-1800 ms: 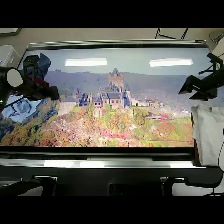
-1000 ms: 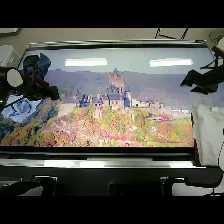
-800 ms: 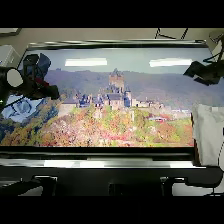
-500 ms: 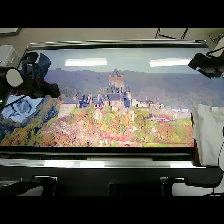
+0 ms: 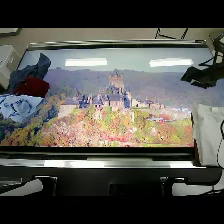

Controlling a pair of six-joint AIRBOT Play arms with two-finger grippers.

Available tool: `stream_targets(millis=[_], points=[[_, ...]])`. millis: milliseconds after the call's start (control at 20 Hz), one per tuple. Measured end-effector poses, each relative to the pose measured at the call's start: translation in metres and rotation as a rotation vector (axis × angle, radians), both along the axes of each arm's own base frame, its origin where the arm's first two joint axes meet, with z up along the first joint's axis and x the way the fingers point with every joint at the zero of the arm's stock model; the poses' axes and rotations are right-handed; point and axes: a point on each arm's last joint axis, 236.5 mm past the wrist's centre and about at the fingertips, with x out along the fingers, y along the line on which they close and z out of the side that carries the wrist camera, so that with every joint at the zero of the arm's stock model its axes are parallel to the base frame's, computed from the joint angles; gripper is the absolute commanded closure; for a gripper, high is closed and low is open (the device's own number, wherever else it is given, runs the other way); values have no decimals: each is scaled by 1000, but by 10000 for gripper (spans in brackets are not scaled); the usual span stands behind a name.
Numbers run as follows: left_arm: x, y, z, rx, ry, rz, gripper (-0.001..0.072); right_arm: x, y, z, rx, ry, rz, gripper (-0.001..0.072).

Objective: Fold the clothes and pants, and hang the long-sleeved shirts on hangers.

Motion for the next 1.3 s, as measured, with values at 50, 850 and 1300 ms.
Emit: stream_targets(millis=[50, 850, 1300], points=[[-16, 19, -12, -45, 19, 66, -4, -3, 2, -6, 10, 25, 10, 105], [-6, 49, -180, -417, -153, 144, 0, -43, 59, -19, 264, 238, 93, 104], [12, 56, -183, -388, -219, 159, 688, -72, 75, 1, 334, 325, 75, 105]])
